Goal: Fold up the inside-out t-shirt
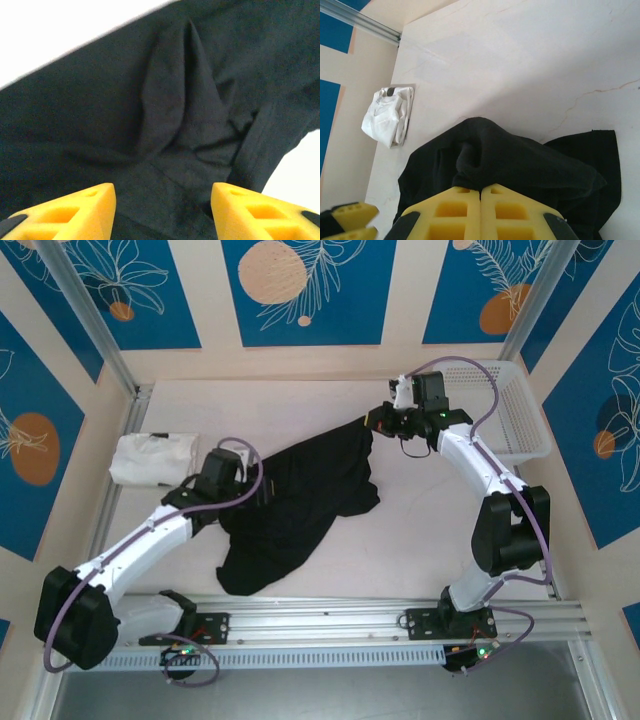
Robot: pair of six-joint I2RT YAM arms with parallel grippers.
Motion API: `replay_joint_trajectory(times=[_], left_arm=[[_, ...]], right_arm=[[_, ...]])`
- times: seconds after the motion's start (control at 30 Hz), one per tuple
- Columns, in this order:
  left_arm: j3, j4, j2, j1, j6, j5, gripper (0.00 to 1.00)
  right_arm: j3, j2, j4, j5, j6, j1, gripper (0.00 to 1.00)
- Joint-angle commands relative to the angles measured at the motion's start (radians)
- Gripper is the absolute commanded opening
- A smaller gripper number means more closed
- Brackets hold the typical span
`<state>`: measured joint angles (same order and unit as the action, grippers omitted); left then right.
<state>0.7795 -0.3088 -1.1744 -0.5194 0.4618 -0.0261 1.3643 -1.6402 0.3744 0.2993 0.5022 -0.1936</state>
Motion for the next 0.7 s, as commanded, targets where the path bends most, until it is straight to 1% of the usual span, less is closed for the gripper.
replay_joint_trajectory(times=[0.0, 0.13, 0.2, 0.3, 0.37, 0.43, 0.47, 0.5, 0.6, 0.67], left_arm=[[-0.023, 0.046, -0.042, -0.037, -0.040, 0.021, 0.55], [0.043, 0.073, -0.177, -0.081, -0.140, 0.058, 0.58], [0.093, 0.077, -0.258, -0.102, -0.178, 0.074, 0.59], [0.163, 0.085, -0.365, -0.122, -0.208, 0.111, 0.59], [0.197, 0.104, -0.418, -0.128, -0.224, 0.114, 0.58], [0.236, 0.107, -0.478, -0.131, -0.233, 0.138, 0.56], [0.254, 0.100, -0.503, -0.131, -0.235, 0.160, 0.54], [0.275, 0.093, -0.532, -0.130, -0.237, 0.188, 0.49], [0.348, 0.035, -0.564, -0.126, -0.263, 0.236, 0.25], [0.401, -0.024, -0.524, -0.120, -0.289, 0.246, 0.10]], right_arm=[[0.000, -0.007, -0.023, 0.034, 0.018, 0.007, 0.00], [0.003, 0.003, -0.024, 0.042, 0.025, 0.006, 0.00], [0.011, 0.012, -0.016, 0.044, 0.024, 0.007, 0.00], [0.022, 0.027, -0.004, 0.043, 0.021, 0.006, 0.00], [0.026, 0.030, 0.002, 0.046, 0.019, 0.006, 0.00], [0.026, 0.032, 0.007, 0.051, 0.019, 0.006, 0.00], [0.025, 0.032, 0.008, 0.056, 0.019, 0.005, 0.00], [0.025, 0.032, 0.008, 0.061, 0.021, 0.005, 0.00], [0.038, 0.043, 0.016, 0.064, 0.020, 0.005, 0.00], [0.061, 0.065, 0.030, 0.061, 0.010, 0.006, 0.00]])
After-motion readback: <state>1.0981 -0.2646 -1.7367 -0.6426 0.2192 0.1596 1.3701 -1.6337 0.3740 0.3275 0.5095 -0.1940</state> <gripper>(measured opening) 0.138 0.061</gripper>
